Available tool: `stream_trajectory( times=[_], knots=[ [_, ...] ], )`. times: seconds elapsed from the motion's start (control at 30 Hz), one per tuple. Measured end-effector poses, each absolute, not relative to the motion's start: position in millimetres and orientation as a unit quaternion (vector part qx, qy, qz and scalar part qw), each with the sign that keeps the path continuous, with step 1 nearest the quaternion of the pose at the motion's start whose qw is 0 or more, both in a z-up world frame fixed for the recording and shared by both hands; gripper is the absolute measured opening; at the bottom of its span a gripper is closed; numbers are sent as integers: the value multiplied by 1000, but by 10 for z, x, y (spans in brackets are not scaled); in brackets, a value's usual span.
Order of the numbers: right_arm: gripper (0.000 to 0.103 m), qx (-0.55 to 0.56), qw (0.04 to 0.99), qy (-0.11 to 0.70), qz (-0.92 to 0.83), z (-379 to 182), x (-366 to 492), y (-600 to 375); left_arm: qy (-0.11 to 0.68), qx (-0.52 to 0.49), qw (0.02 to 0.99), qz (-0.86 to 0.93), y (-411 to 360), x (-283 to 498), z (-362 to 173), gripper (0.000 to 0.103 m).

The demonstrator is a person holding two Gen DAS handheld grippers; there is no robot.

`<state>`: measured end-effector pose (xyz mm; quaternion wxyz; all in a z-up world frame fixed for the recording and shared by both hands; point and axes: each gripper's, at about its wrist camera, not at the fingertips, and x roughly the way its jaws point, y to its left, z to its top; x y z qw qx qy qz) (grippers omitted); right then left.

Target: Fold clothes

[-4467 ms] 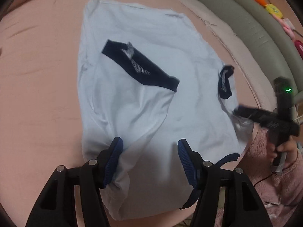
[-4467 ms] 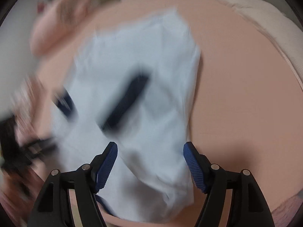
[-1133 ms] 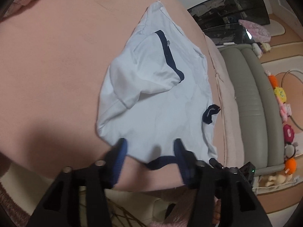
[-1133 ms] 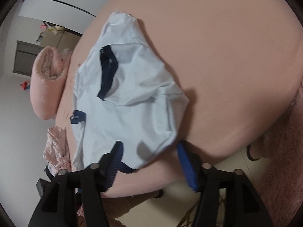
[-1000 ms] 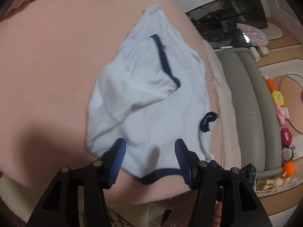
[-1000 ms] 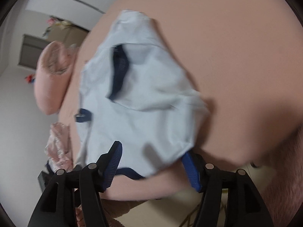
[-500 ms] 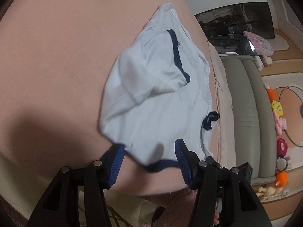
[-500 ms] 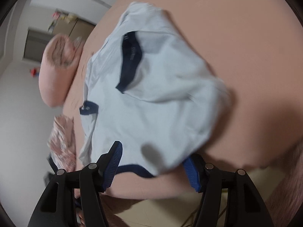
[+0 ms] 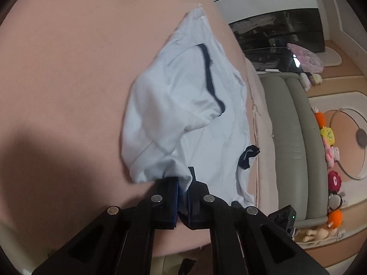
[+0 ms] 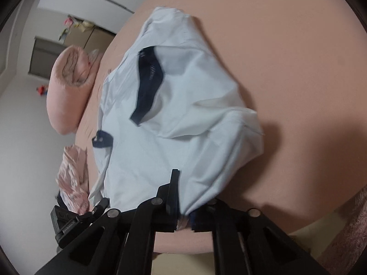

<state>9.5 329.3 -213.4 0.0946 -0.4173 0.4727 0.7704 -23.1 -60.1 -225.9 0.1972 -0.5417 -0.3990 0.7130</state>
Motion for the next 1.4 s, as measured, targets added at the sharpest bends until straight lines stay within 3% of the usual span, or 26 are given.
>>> stream_trajectory(
  times=[0.2, 0.4, 0.57, 0.67, 0.8, 0.93, 0.97, 1.0, 1.07, 1.1, 1.13, 1.4],
  knots=[
    [14, -415, 92, 475, 771, -2207, 61, 3299, -392, -543, 165, 724, -652, -164, -2217, 5],
    [14, -407, 85, 474, 776, -2199, 69, 3315, -366, -493, 156, 774, -712, -37, -1837, 5],
    [14, -403, 85, 485, 771, -2233, 78, 3339, -403, -555, 168, 708, -672, -10, -2224, 8],
    [15, -406, 87, 470, 779, -2200, 66, 3301, -459, -553, 172, 673, -756, -75, -2376, 28],
    [15, -402, 77, 487, 772, -2211, 93, 3335, -440, -527, 172, 706, -780, -165, -2205, 52],
    [15, -412, 87, 478, 771, -2174, 31, 3301, -377, -532, 171, 739, -628, -244, -2117, 53],
    [15, -418, 93, 460, 778, -2144, -7, 3268, -360, -532, 172, 747, -583, -256, -2099, 53],
    [15, -423, 99, 442, 785, -2110, -46, 3236, -343, -533, 173, 754, -538, -268, -2081, 44],
    [15, -440, 90, 398, 800, -2035, -112, 3184, -308, -533, 175, 768, -447, -292, -2046, 2],
    [12, -441, 89, 386, 805, -1983, -119, 3167, -291, -533, 175, 775, -402, -304, -2028, 2],
    [3, -442, 88, 374, 810, -1931, -125, 3151, -285, -529, 177, 780, -413, -284, -1992, 2],
    [1, -404, 69, 348, 843, -1529, 150, 3138, -279, -504, 204, 792, -666, -63, -1735, 1]
  ],
)
